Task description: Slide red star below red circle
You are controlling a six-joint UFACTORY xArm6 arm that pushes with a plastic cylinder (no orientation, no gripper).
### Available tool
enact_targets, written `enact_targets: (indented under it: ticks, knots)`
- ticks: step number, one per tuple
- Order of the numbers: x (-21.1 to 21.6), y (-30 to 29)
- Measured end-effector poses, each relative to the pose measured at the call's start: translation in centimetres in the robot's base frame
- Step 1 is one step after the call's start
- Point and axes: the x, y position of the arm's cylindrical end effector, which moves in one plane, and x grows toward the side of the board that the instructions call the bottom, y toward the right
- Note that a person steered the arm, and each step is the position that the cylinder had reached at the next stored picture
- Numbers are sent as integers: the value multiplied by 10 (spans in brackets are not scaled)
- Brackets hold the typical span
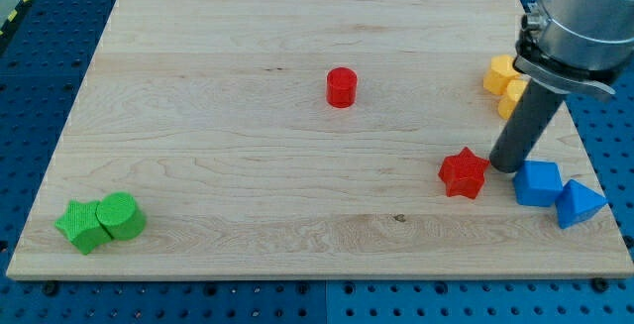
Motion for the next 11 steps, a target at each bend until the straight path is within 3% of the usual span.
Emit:
enact_targets:
  ticks: [4,6,9,11]
  knots:
    - [19,-100]
    - [24,-107]
    - [-25,-167]
    - [-21,-210]
